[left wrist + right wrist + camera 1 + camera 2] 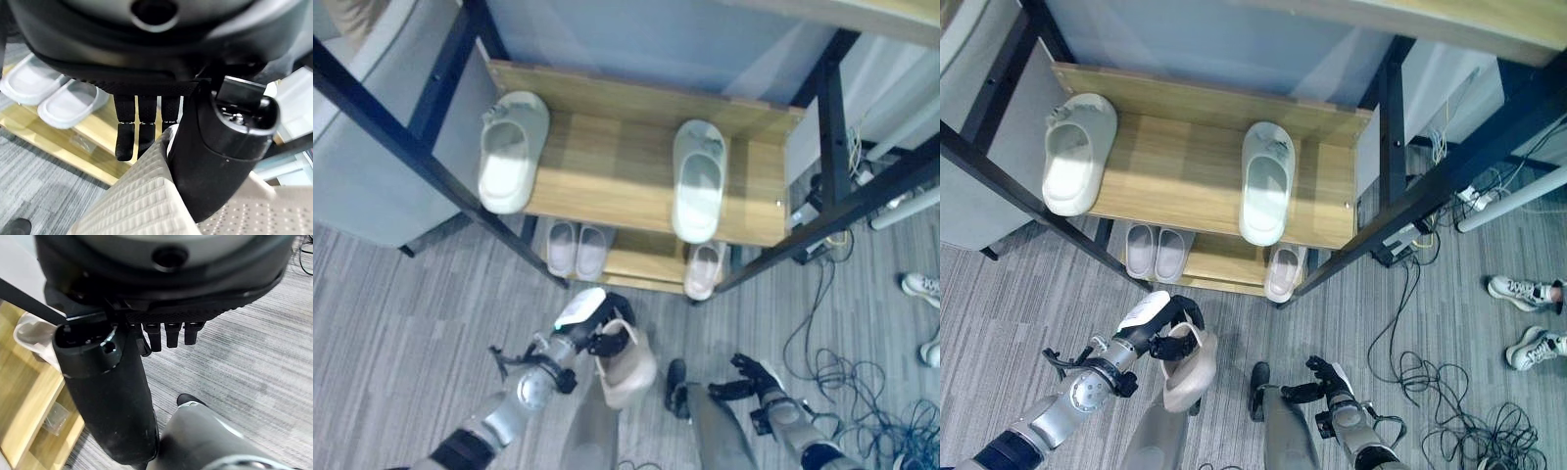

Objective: Arrange the slippers neatly on the shoe rack.

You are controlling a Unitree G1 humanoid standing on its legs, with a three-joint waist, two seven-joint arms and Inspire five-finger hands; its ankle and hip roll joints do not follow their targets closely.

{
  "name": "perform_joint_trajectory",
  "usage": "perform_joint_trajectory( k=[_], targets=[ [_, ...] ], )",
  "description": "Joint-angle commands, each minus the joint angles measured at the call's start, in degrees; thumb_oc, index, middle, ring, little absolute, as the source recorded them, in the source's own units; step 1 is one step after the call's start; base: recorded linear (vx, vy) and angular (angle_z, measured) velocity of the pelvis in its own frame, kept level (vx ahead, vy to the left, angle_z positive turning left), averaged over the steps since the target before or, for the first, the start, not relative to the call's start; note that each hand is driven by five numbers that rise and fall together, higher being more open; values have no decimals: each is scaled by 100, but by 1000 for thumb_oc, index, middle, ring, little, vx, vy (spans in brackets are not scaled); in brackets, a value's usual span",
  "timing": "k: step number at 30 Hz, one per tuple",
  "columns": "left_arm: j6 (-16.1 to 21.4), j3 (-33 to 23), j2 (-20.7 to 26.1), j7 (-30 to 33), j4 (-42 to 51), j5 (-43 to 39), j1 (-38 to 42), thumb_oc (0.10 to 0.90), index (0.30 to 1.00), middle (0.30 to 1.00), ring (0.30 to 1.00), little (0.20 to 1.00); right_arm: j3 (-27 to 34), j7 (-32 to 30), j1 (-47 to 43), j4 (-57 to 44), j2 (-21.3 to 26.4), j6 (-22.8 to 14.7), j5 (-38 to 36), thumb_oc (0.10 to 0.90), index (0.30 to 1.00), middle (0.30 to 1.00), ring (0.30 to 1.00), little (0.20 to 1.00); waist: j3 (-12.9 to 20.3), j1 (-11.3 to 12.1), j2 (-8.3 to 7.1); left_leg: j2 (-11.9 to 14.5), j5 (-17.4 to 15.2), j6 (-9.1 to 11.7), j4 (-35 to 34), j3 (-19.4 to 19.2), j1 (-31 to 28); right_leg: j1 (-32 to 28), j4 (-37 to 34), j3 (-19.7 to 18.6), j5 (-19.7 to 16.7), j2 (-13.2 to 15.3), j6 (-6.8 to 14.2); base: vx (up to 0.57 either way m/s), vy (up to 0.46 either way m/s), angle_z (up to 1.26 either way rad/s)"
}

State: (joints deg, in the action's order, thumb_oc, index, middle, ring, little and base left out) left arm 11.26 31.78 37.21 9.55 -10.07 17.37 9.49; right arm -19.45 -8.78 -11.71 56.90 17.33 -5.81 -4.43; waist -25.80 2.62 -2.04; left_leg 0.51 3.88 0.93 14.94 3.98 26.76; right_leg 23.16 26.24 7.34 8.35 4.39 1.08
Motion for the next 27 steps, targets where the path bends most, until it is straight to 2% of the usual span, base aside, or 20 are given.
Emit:
perform_joint_trajectory(
  k=[1,7,10,12,13,15,18,19,23,24,27],
  targets=[
    [497,-60,-257,573,636,227,377,400,300,300,300,300,-295,-208,365,-107,242,-70,359,800,900,900,900,900,440,-106,85,156,-938,-10,834,149,-106,-141,150,-159,359,197,350,-70,21,-3],
    [452,439,-566,1400,333,776,1276,400,300,300,300,300,-598,-480,24,-443,297,-226,491,800,900,900,900,900,269,-175,169,123,-1063,-83,1486,145,827,846,792,-244,452,259,315,-74,42,0],
    [429,517,-653,1914,336,999,1610,400,300,300,300,300,-698,-645,-5,-557,323,-282,631,800,900,900,900,900,291,-217,197,113,-1192,-124,1930,126,1358,1416,1201,-333,553,266,284,-59,39,-9],
    [399,584,-727,2260,345,1146,1833,400,300,300,300,300,-748,-742,-25,-613,332,-325,684,800,900,900,900,900,322,-237,200,131,-1386,-168,2356,126,1731,1794,1521,-418,678,276,253,-55,60,-9],
    [292,683,-722,2684,366,1395,2120,400,300,300,300,300,-760,-884,-69,-599,302,-369,668,800,900,900,900,900,342,-254,236,143,-1642,-242,2971,85,2234,2326,2025,-497,842,267,236,-62,93,-14],
    [182,612,-591,3026,532,1627,2335,400,300,300,300,300,-693,-1013,-112,-705,285,-427,569,800,900,900,900,900,330,-284,275,135,-1876,-311,3587,70,2729,2823,2535,-527,1003,238,255,-30,92,-21],
    [139,591,-397,3195,724,1851,2477,400,300,300,300,300,-643,-1023,-284,-710,261,-473,338,800,900,900,900,900,396,-260,274,131,-2017,-320,3971,56,3111,3224,2915,-554,1164,223,224,45,14,-10],
    [35,603,-300,3378,850,1999,2597,400,300,300,300,300,-669,-1011,-375,-640,243,-445,276,800,900,900,900,900,424,-253,255,126,-2346,-322,4375,56,3297,3369,3249,-588,1455,227,227,84,-14,-3],
    [-157,767,-354,3599,768,2183,3010,400,300,300,300,300,-834,-1036,-497,-564,246,-410,434,800,900,900,900,900,440,-263,231,140,-2598,-378,4901,89,3757,3833,3741,-634,1654,239,197,17,8,-1],
    [-501,829,-215,3937,639,2628,3447,400,300,300,300,300,-786,-1111,-547,-693,346,-496,372,800,900,900,900,900,462,-314,236,127,-2745,-429,5366,123,4205,4267,4159,-665,1749,258,188,-9,47,-2],
    [-608,825,-100,4032,559,2681,3766,400,300,300,300,300,-731,-1167,-641,-806,408,-550,269,800,900,900,900,900,498,-337,246,102,-2821,-421,5625,149,4500,4567,4432,-696,1805,266,191,7,27,-6]
  ],
)
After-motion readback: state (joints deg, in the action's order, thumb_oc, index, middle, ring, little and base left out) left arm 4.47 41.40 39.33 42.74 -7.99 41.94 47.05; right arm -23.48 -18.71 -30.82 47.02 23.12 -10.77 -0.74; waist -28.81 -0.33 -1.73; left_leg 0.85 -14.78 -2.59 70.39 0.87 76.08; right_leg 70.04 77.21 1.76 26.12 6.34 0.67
